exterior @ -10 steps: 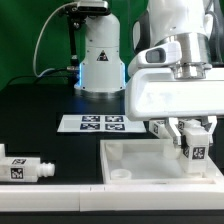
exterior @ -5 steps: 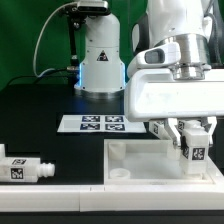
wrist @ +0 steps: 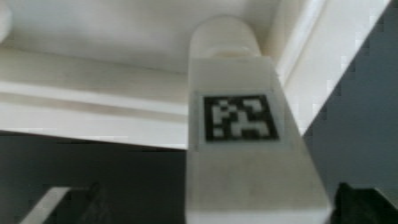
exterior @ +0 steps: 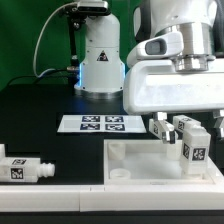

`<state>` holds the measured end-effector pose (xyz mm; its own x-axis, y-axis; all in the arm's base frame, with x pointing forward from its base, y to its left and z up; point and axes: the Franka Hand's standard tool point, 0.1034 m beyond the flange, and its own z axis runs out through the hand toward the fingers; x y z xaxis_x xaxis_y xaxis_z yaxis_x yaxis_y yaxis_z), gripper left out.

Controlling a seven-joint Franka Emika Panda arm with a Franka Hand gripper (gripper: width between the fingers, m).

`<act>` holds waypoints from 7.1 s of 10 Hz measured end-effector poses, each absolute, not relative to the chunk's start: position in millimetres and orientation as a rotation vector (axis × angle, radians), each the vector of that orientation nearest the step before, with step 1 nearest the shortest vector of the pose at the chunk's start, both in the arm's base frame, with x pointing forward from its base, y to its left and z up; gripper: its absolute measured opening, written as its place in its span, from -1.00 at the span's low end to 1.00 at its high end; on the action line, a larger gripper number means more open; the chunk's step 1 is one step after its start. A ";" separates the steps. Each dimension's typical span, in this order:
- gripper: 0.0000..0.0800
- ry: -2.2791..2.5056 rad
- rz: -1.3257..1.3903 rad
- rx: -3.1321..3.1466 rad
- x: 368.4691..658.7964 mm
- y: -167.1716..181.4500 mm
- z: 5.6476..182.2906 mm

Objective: Assemble one leg

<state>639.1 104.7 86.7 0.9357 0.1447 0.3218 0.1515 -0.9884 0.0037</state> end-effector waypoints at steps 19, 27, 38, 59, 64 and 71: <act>-0.29 1.803 -0.089 -2.403 639.4 100.3 77.7; 0.62 0.843 -0.037 -2.925 638.5 107.8 76.1; -0.27 0.471 -0.144 -3.042 645.1 110.3 75.5; 0.62 -0.114 -0.175 -3.117 650.4 128.2 76.7; -0.25 0.448 -0.174 -3.078 651.8 116.7 76.5; -0.25 1.657 -0.110 -2.523 650.4 97.1 72.7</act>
Offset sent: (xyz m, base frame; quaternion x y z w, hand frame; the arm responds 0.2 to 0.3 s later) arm -0.0016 0.0071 -0.0100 -0.0040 -0.1136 0.0274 0.9931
